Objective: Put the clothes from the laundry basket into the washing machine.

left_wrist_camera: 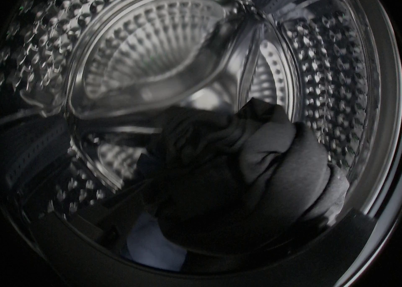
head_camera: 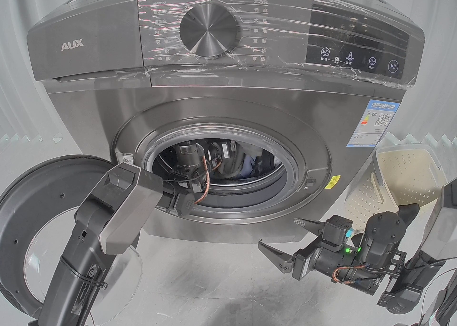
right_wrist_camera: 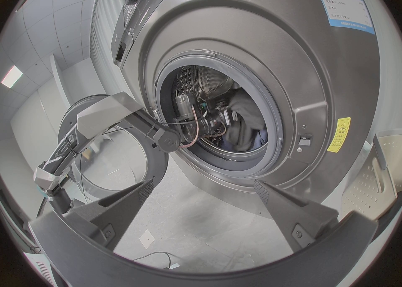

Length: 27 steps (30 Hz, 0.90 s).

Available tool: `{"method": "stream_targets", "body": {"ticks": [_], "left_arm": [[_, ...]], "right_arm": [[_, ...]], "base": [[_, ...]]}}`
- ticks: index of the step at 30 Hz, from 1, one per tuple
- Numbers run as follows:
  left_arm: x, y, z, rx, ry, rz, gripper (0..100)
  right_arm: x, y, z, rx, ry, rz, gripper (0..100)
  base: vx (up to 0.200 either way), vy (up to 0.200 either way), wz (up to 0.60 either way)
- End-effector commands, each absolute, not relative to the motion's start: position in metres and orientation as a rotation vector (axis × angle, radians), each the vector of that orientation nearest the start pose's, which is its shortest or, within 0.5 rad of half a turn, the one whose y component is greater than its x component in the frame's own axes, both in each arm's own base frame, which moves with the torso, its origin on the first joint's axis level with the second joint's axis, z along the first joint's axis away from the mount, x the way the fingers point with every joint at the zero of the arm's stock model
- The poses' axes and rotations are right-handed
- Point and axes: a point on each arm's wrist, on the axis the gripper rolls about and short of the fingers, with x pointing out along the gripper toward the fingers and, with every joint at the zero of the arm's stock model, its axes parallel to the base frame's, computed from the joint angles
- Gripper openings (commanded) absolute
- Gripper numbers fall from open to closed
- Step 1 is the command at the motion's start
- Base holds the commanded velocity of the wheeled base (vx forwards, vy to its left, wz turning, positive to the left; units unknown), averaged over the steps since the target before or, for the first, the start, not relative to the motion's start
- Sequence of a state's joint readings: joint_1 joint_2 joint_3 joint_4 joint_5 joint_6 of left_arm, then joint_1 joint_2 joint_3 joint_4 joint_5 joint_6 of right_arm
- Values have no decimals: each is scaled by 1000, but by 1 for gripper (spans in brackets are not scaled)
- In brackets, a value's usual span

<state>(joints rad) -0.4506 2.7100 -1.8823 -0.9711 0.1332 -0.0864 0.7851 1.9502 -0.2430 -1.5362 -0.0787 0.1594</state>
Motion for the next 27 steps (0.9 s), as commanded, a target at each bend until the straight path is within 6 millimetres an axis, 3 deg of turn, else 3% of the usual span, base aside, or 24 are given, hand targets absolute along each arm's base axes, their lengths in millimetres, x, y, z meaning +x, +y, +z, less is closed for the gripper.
{"method": "stream_targets", "body": {"ticks": [1,9,16,22,27], "left_arm": [[456,-236,46,-70,91,-369,100],[432,-225,29,-14,233,-383,100],[411,-216,33,32,273,-441,100],[409,-216,44,17,220,-454,100],[420,-221,37,9,198,-453,100]], "right_arm": [[188,185,76,77,219,689,100],[187,185,77,77,219,689,100],[187,185,76,78,221,690,100],[187,185,76,77,222,688,100],[186,186,76,79,221,696,100]], "base": [[0,0,0],[0,0,0],[0,0,0],[0,0,0],[0,0,0]]}}
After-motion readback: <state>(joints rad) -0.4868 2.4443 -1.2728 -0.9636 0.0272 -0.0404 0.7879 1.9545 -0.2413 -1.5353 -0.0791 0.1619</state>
